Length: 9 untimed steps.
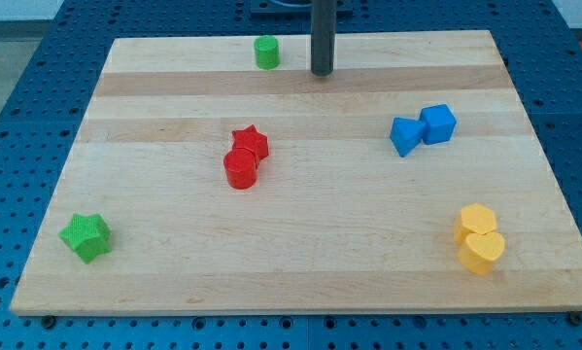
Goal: Move the green circle to the green star
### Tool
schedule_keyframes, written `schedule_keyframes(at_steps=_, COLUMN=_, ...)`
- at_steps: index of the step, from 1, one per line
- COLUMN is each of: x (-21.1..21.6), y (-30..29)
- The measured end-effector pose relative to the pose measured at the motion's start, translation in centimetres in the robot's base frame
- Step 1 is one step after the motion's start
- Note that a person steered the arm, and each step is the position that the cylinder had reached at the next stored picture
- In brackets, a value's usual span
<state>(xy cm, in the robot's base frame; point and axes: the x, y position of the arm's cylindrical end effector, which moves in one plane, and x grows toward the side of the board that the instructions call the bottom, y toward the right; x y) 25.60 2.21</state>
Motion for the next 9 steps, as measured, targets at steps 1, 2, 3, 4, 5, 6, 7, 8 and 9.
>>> schedule_keyframes(at_steps=1, x=-2.9, y=-1.9)
schedule_keyframes(at_steps=2, x=-4.3, y=-6.3)
schedule_keyframes(at_steps=3, x=-0.2, y=-10.1)
schedule_keyframes(at_steps=4, x=2.8, y=-13.1)
schedule_keyframes(at_steps=5, x=2.3, y=-13.1)
schedule_keyframes(at_steps=6, x=9.2, y=-16.4)
schedule_keyframes(at_steps=7, x=15.1, y=-20.3)
schedule_keyframes(at_steps=8, x=11.3, y=-20.9)
schedule_keyframes(at_steps=9, x=10.7, y=-23.8)
